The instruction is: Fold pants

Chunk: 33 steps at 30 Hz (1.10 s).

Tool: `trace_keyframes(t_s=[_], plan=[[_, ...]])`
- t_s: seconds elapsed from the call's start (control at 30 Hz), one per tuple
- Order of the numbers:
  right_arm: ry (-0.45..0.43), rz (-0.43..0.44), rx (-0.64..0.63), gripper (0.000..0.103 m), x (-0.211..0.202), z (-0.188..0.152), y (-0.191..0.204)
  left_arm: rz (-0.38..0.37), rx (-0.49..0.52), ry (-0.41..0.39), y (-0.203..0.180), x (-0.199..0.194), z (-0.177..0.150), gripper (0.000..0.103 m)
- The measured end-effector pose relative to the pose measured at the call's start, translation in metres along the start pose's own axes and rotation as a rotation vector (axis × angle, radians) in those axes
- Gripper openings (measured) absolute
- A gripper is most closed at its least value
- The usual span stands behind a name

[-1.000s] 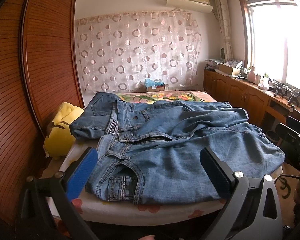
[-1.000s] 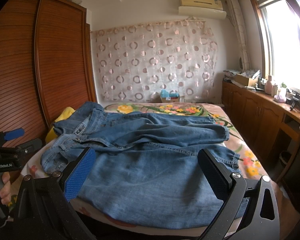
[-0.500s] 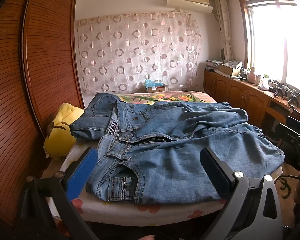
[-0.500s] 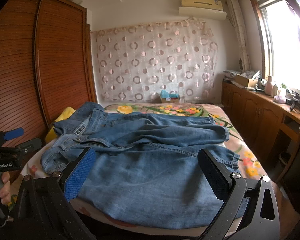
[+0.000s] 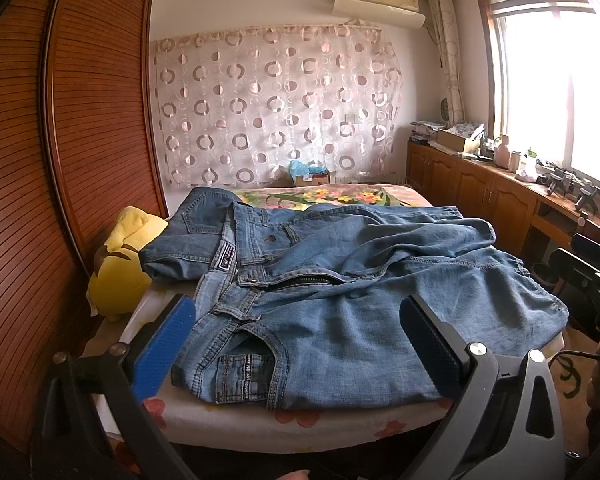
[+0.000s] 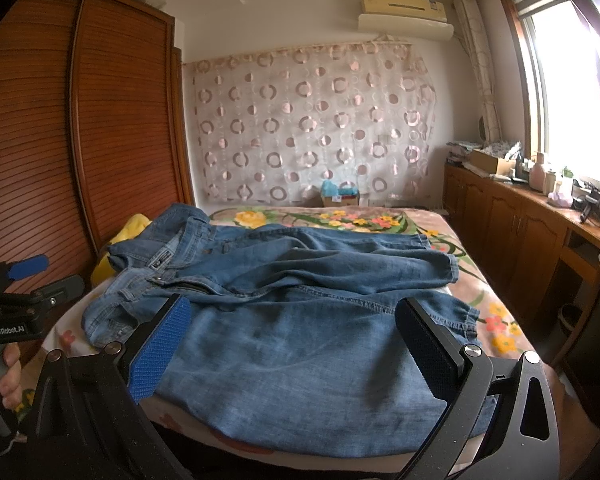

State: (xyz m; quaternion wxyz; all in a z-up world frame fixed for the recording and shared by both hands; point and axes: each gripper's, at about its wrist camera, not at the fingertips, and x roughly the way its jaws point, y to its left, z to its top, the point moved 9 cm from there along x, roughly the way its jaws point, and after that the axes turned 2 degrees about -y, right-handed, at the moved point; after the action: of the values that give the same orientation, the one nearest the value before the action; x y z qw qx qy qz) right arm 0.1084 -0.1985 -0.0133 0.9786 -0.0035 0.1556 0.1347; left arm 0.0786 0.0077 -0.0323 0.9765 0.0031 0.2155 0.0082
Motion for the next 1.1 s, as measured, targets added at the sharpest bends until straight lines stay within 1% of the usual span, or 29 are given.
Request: trace_keyframes(t_s=[0.67, 0.73, 0.87, 0.9, 0.93, 1.1], plan=[[0.002, 0.000, -0.003, 0.103, 0.001, 0.001, 0.000, -0.005, 0.004, 0.002, 0.000, 0.002, 0.006, 0.103], [0.008, 0.001, -0.005, 0.103, 0.000, 0.000, 0.001, -0.014, 0.005, 0.011, -0.008, 0.002, 0.011, 0.103], [0.030, 0.005, -0.008, 0.103, 0.003, -0.002, 0.003, -0.023, 0.013, 0.044, -0.014, 0.013, 0.008, 0.103], [0.032, 0.006, -0.008, 0.103, 0.006, -0.004, 0.001, -0.024, 0.016, 0.047, -0.015, 0.015, 0.004, 0.103], [0.036, 0.008, -0.010, 0.103, 0.011, -0.006, 0.010, -0.027, 0.021, 0.054, -0.016, 0.018, 0.004, 0.103], [0.053, 0.013, -0.017, 0.103, 0.014, -0.010, 0.004, -0.062, 0.019, 0.088, -0.020, 0.029, -0.010, 0.103]])
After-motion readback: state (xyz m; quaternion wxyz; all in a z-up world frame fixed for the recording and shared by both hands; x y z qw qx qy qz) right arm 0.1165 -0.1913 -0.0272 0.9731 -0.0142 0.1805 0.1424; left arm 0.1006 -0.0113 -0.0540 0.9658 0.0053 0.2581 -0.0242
